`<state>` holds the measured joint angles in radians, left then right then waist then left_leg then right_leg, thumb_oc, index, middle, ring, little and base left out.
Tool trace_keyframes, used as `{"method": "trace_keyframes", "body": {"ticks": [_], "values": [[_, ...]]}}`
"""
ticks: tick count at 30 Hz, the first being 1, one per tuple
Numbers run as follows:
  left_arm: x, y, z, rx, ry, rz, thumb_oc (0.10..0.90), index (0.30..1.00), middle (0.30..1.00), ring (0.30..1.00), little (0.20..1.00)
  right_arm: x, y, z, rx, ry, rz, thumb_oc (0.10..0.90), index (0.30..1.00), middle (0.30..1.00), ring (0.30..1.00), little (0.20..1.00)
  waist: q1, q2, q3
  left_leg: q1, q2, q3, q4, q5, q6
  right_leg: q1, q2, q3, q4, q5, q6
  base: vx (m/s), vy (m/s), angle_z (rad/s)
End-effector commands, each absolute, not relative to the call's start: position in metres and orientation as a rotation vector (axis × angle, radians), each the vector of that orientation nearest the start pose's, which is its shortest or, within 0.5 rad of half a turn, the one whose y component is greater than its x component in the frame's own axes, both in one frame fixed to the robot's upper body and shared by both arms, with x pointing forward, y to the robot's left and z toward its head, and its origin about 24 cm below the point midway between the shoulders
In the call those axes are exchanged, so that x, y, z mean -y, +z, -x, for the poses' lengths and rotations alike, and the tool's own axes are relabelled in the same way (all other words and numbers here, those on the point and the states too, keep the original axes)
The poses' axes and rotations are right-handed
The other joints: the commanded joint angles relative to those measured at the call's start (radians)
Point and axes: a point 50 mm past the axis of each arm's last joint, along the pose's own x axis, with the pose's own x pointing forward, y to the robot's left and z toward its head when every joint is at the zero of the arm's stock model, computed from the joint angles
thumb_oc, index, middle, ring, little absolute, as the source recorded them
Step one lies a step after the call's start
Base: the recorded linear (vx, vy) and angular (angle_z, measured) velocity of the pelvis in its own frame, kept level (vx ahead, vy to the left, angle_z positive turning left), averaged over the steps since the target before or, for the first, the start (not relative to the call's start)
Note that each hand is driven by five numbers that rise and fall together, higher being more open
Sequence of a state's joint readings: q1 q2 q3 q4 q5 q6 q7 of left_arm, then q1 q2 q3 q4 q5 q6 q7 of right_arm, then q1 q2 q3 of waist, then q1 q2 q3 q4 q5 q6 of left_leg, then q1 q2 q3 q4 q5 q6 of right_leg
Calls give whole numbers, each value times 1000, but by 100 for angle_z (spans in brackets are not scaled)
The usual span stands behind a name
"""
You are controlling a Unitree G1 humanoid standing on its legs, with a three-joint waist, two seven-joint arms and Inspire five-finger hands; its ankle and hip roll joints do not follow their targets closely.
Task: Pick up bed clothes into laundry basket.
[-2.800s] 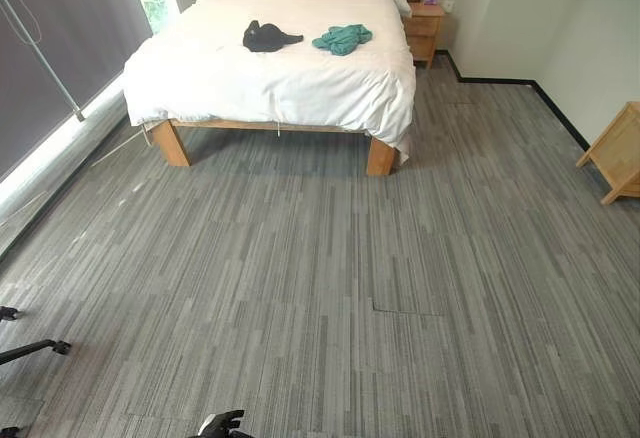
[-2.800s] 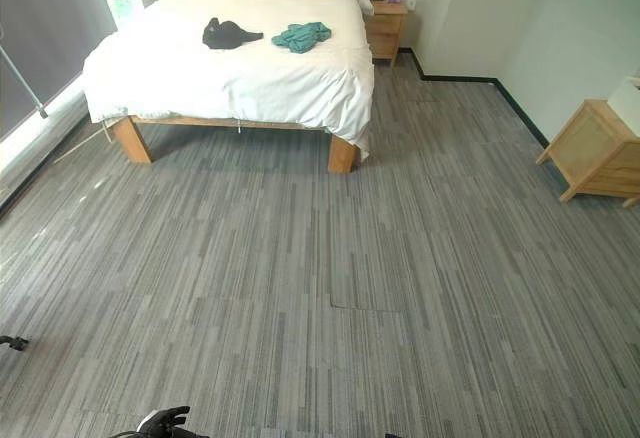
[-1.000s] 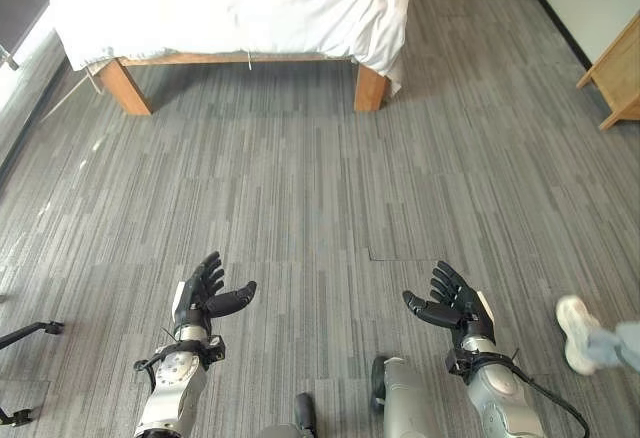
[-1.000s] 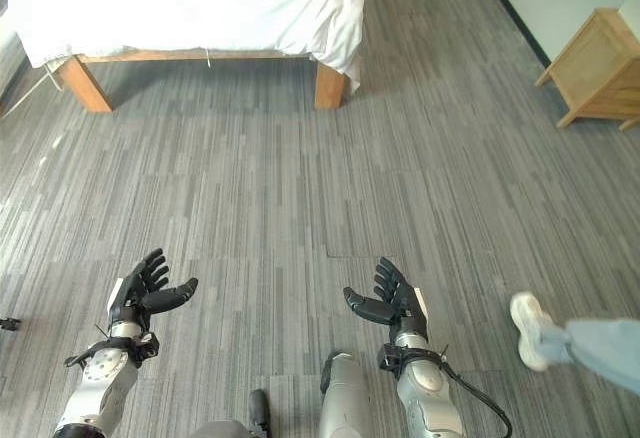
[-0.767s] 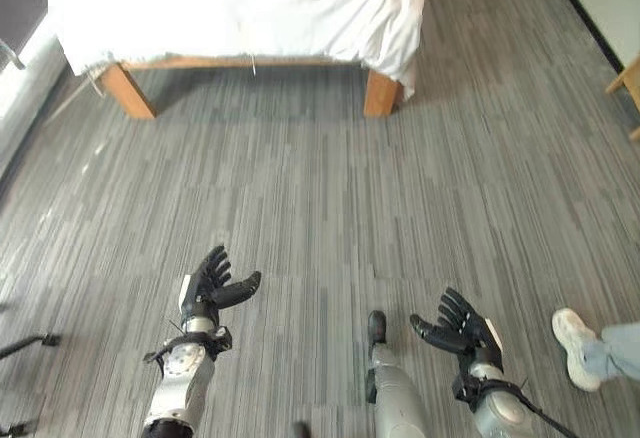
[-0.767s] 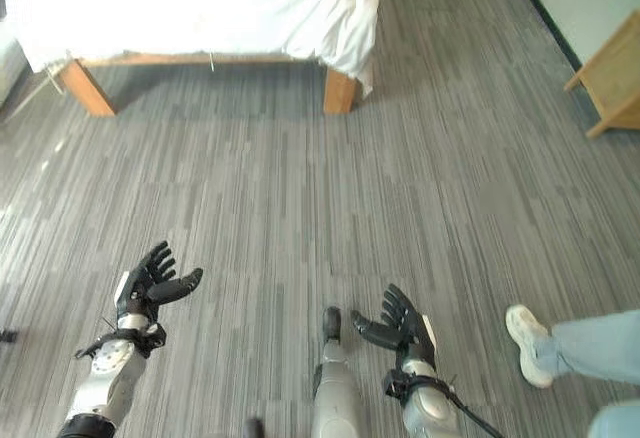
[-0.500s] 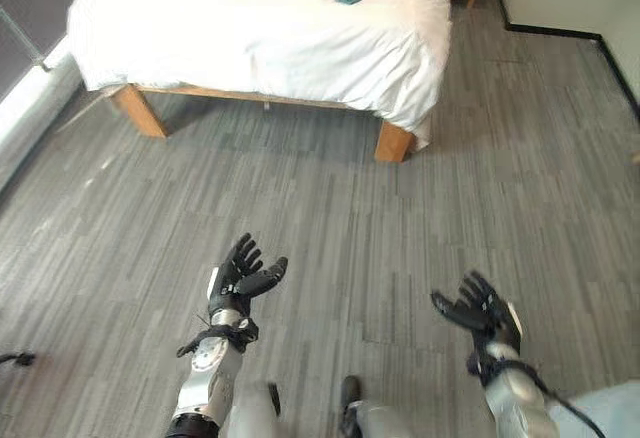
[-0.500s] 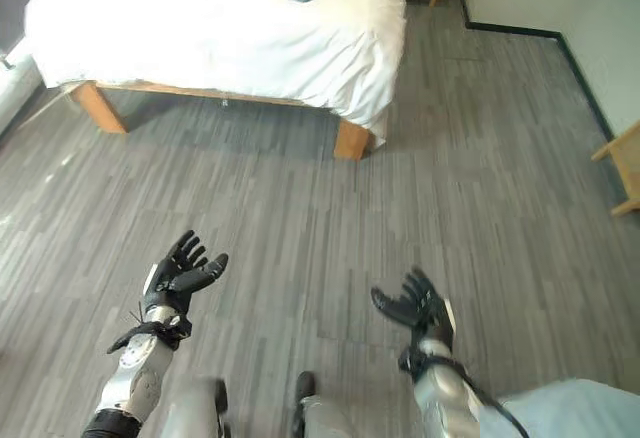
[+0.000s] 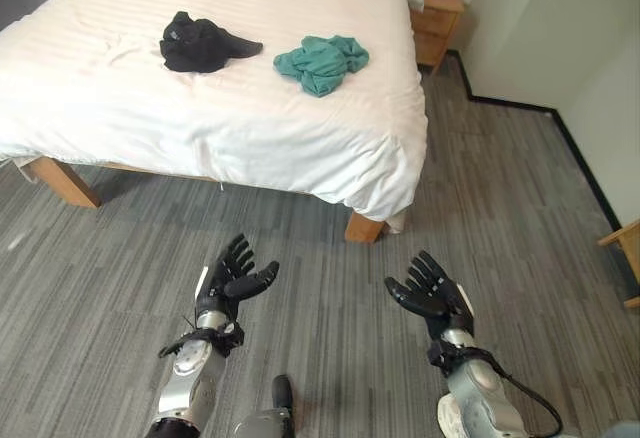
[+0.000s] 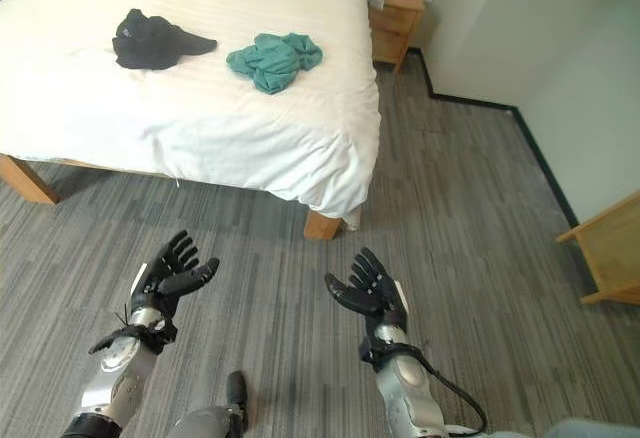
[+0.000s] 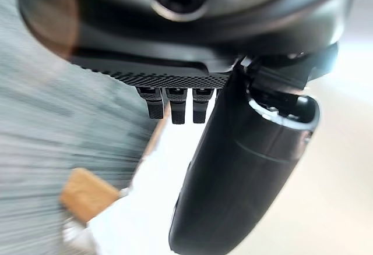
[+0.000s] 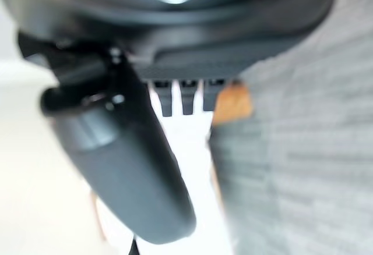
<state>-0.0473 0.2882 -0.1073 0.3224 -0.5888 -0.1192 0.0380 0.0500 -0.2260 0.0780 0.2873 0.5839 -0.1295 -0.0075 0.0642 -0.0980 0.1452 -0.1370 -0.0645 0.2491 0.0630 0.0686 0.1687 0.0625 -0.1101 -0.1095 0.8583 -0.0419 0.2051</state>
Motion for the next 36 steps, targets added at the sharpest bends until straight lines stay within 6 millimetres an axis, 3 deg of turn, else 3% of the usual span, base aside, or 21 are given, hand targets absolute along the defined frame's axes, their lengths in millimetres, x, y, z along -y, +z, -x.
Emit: {"method": "trace_keyframes", "body": {"ticks": [1, 4, 5, 6, 7, 8, 11, 13, 14, 15, 16, 19, 20, 23, 24, 25, 26, 28, 31, 32, 36], "values": [[-190, 65, -279, 147, -82, 255, 800, 900, 900, 900, 900, 214, 13, -239, -33, -88, -315, 800, 900, 900, 900, 900, -49, 87, 35, 111, 137, 7, -58, 8, -139, -241, -16, 55, -15, 221, 1, 485, 91, 49], [-182, 69, -282, 157, -140, 282, 800, 900, 900, 900, 900, 224, 9, -231, -52, -117, -296, 800, 900, 900, 900, 900, -84, 98, 27, 158, 124, -27, -83, -4, -146, -276, -53, 40, -134, 188, -20, 549, -44, 98], [-166, 74, -285, 163, -236, 334, 800, 900, 900, 900, 900, 238, 8, -223, -62, -149, -252, 800, 900, 900, 900, 900, -127, 80, 13, 193, 85, -77, -108, -30, -166, -258, -44, 78, -438, 121, -28, 547, -130, 109], [-166, 74, -285, 163, -236, 334, 800, 900, 900, 900, 900, 238, 8, -223, -62, -149, -252, 800, 900, 900, 900, 900, -129, 83, 13, 193, 88, -80, -108, -29, -167, -251, -41, 74, -449, 128, -29, 653, -217, 152], [-157, 76, -287, 163, -294, 372, 800, 900, 900, 900, 900, 248, 20, -222, -20, -162, -181, 800, 900, 900, 900, 900, -151, 65, -6, 208, 70, -114, -120, -49, -182, -219, -36, 152, -687, 103, -19, 425, -144, 123], [-151, 77, -288, 158, -336, 400, 800, 900, 900, 900, 900, 256, 27, -221, 6, -179, -157, 800, 900, 900, 900, 900, -167, 60, -13, 220, 63, -144, -122, -66, -183, -194, -18, 226, -767, 97, -8, 432, -140, 121], [-146, 74, -285, 149, -378, 400, 800, 900, 900, 900, 900, 261, 42, -228, 62, -154, -117, 800, 900, 900, 900, 900, -166, 50, -16, 258, 55, -168, -127, -94, -183, -182, -13, 243, -811, 130, 10, 288, -115, 78], [-143, 68, -279, 126, -417, 451, 800, 900, 900, 900, 900, 267, 65, -234, 133, -113, -73, 800, 900, 900, 900, 900, -147, 38, -31, 262, 46, -184, -125, -98, -186, -151, -30, 211, -817, 141, 7, 119, -101, 11], [-143, 68, -279, 126, -417, 453, 800, 900, 900, 900, 900, 267, 65, -234, 133, -113, -72, 800, 900, 900, 900, 900, -148, 39, -31, 263, 46, -186, -125, -98, -186, -149, -30, 210, -818, 141, 7, 189, -213, 24], [-141, 72, -269, 145, -470, 463, 800, 900, 900, 900, 900, 277, 121, -248, 306, -37, 67, 800, 900, 900, 900, 900, -133, 38, -41, 260, 54, -208, -142, -85, -193, -129, -10, 197, -859, 147, -3, 131, -142, 37], [-141, 72, -269, 145, -469, 465, 800, 900, 900, 900, 900, 277, 121, -248, 306, -36, 68, 800, 900, 900, 900, 900, -136, 40, -41, 260, 55, -210, -142, -86, -193, -126, -10, 194, -861, 147, -3, 178, -184, 35], [-133, 65, -252, 83, -592, 510, 800, 900, 900, 900, 900, 297, 197, -275, 436, 14, 304, 800, 900, 900, 900, 900, -106, 35, -61, 255, 70, -235, -144, -81, -205, -94, 6, 169, -889, 129, -21, 149, -94, 12], [-133, 65, -252, 86, -590, 512, 800, 900, 900, 900, 900, 296, 198, -276, 438, 18, 305, 800, 900, 900, 900, 900, -109, 38, -59, 256, 71, -235, -144, -82, -205, -93, 7, 168, -888, 128, -21, 74, -40, 13], [-127, 61, -241, 47, -664, 530, 800, 900, 900, 900, 900, 294, 257, -294, 541, 44, 443, 800, 900, 900, 900, 900, -93, 31, -68, 256, 81, -252, -149, -80, -215, -82, 19, 157, -900, 119, -31, 84, -40, 9], [-129, 58, -238, 27, -670, 516, 800, 900, 900, 900, 900, 294, 282, -295, 581, 38, 513, 800, 900, 900, 900, 900, -84, 24, -71, 252, 83, -255, -150, -77, -218, -82, 24, 153, -902, 117, -36, 68, -43, -3], [-134, 53, -233, -3, -662, 504, 800, 900, 900, 900, 900, 293, 322, -301, 616, 11, 641, 800, 900, 900, 900, 900, -73, 15, -72, 238, 88, -265, -150, -66, -225, -90, 29, 146, -899, 119, -45, 68, -32, 16], [-134, 53, -233, -2, -658, 508, 800, 900, 900, 900, 900, 292, 323, -302, 617, 17, 643, 800, 900, 900, 900, 900, -78, 20, -73, 243, 90, -266, -150, -75, -224, -84, 30, 144, -900, 112, -45, 55, -37, 32], [-140, 49, -225, -45, -675, 487, 800, 900, 900, 900, 900, 306, 381, -316, 537, -190, 1002, 800, 900, 900, 900, 900, -48, 3, -62, 222, 97, -290, -150, -67, -235, -95, 35, 121, -898, 110, -56, 8, -33, 33], [-143, 49, -219, -66, -692, 492, 800, 900, 900, 900, 900, 311, 412, -331, 471, -358, 1089, 800, 900, 900, 900, 900, -19, 6, -46, 193, 100, -315, -150, -52, -241, -115, 35, 100, -895, 111, -60, -24, -30, 32], [-143, 49, -220, -63, -690, 496, 800, 900, 900, 900, 900, 310, 414, -331, 475, -356, 1093, 800, 900, 900, 900, 900, -22, 11, -45, 191, 100, -315, -150, -52, -241, -116, 35, 99, -895, 111, -60, -24, -33, 23], [-151, 54, -216, -61, -679, 470, 800, 900, 900, 900, 900, 318, 429, -338, 401, -538, 1133, 800, 900, 900, 900, 900, 36, 35, -13, 126, 97, -368, -150, -26, -250, -152, 25, 60, -897, 108, -67, -55, -64, 33]]}}
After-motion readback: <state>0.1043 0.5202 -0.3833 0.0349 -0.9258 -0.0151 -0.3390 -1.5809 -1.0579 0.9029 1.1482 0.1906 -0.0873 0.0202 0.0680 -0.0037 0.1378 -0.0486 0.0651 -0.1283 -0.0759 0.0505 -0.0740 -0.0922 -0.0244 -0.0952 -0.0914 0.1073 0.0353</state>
